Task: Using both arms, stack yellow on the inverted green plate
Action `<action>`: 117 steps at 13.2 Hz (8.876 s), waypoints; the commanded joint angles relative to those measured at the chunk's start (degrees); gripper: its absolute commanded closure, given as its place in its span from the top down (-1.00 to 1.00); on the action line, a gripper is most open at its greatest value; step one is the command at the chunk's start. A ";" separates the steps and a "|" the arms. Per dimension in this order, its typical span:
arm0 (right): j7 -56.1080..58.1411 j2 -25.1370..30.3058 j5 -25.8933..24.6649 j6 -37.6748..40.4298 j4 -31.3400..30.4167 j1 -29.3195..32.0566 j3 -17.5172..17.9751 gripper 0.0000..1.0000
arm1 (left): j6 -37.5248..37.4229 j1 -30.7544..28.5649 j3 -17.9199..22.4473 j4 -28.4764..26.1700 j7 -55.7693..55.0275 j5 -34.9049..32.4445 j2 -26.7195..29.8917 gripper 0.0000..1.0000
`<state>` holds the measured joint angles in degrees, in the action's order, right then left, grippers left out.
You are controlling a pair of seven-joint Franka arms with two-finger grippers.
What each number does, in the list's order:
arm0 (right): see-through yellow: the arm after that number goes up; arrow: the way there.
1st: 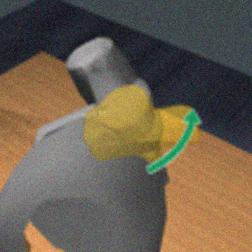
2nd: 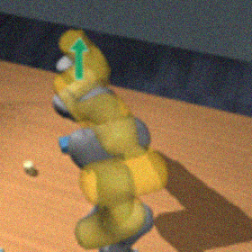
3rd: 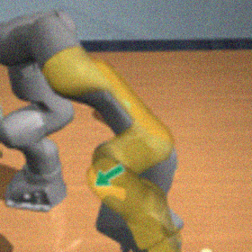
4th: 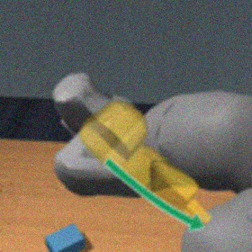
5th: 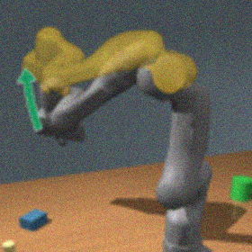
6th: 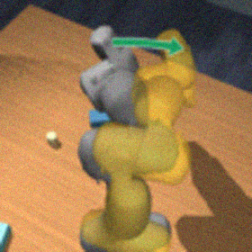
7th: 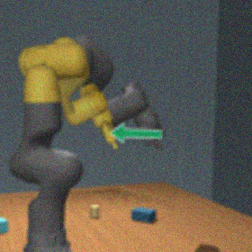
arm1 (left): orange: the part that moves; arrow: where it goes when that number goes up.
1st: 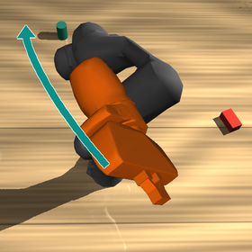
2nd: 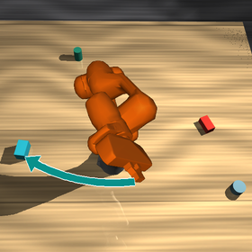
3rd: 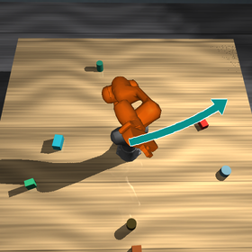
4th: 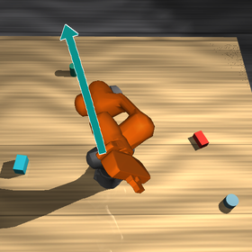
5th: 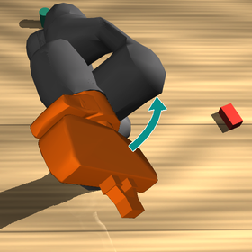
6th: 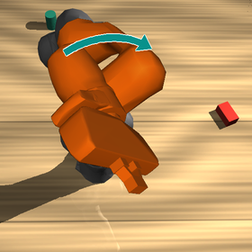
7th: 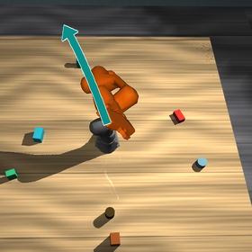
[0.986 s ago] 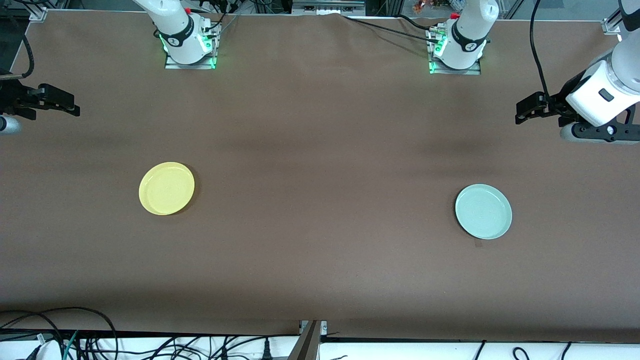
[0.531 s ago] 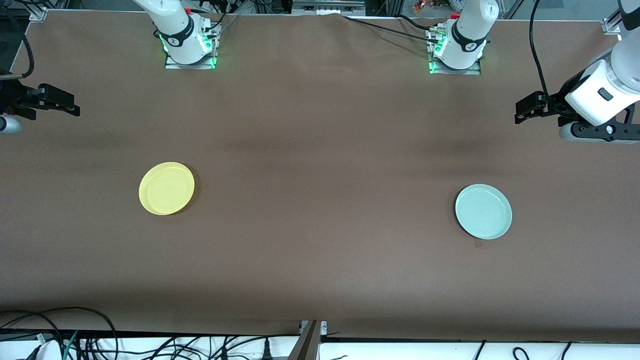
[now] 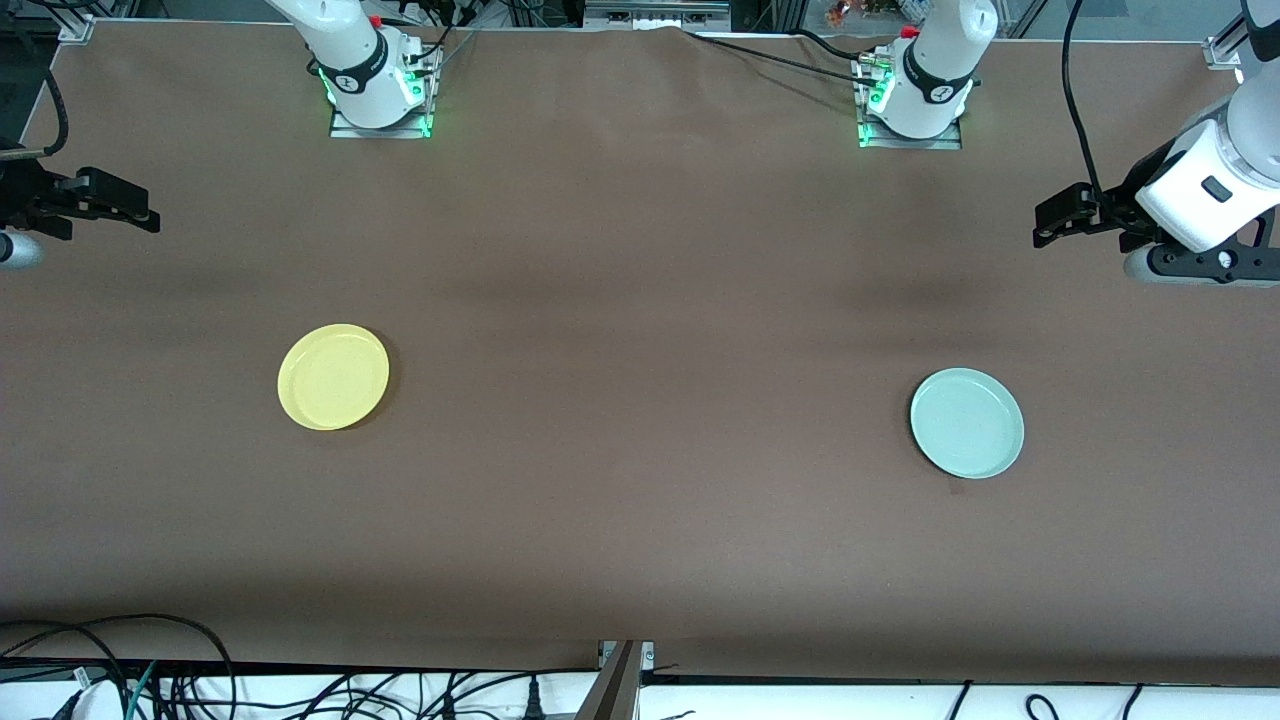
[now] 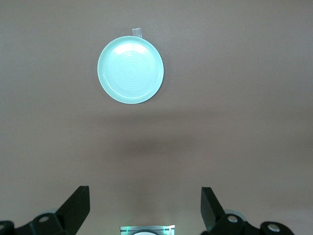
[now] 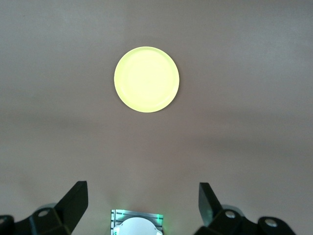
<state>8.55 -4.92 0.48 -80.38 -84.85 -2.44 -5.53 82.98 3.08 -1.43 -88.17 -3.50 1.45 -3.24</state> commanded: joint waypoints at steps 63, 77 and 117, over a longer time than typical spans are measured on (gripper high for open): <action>-0.29 0.09 0.57 -0.21 0.04 0.33 0.17 1.00 | -0.01 0.17 0.12 1.16 -0.20 -1.27 -0.80 1.00; -0.37 0.09 0.57 -0.13 0.04 0.42 0.08 1.00 | 1.84 0.17 0.29 1.34 -5.11 -1.89 -2.39 1.00; -0.11 -2.11 -0.13 -0.39 -0.05 0.86 0.08 1.00 | 54.31 -13.89 -0.15 -16.86 -0.37 -8.66 -33.24 1.00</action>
<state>8.55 -6.71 0.45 -80.43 -84.88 -2.02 -5.60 136.52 -10.50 -0.79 -103.40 -4.33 -5.93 -37.78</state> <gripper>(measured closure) 0.000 0.000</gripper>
